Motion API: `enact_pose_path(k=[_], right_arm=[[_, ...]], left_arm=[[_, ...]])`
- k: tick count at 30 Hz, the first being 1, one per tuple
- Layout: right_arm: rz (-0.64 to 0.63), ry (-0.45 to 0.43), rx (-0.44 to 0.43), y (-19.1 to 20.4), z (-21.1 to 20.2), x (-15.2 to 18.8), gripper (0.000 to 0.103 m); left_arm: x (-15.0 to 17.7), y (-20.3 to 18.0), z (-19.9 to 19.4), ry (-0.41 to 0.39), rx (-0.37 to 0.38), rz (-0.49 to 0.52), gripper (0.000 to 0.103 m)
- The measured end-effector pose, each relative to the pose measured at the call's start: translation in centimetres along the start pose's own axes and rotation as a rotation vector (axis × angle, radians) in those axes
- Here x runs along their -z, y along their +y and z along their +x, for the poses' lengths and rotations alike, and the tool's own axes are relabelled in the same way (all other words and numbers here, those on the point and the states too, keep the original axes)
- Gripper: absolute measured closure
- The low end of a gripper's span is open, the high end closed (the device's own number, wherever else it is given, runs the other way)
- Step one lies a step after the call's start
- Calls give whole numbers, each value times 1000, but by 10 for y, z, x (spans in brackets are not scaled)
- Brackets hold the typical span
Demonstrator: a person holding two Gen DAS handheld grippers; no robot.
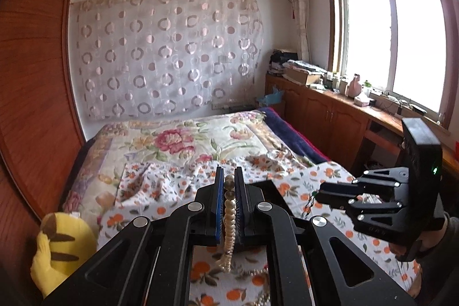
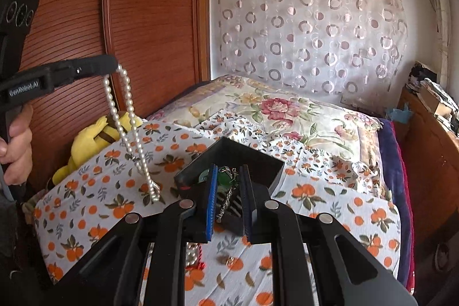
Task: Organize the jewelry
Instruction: 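Lower the pearl necklace into the black box and open the left gripper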
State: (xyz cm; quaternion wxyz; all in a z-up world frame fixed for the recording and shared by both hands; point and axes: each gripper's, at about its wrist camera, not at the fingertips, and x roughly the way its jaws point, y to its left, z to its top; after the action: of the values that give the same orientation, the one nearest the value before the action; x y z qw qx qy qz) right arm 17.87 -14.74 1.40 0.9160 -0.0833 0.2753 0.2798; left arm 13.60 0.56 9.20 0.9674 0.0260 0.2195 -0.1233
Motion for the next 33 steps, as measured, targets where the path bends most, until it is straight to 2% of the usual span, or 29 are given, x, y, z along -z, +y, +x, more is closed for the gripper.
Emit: enact_pose_path(k=[11, 17, 24, 33], right_arm=[[9, 5, -21, -14, 31, -15, 86], [16, 18, -43, -18, 44, -11, 86], [31, 50, -58, -22, 63, -1, 86], [47, 84, -78, -25, 81, 10, 86]], left_arm=[[-43, -5, 22, -39, -10, 39, 96], [-58, -9, 38, -50, 2, 46, 96], [-54, -11, 62, -16, 21, 44, 96], [-28, -5, 100, 82, 39, 22, 96]])
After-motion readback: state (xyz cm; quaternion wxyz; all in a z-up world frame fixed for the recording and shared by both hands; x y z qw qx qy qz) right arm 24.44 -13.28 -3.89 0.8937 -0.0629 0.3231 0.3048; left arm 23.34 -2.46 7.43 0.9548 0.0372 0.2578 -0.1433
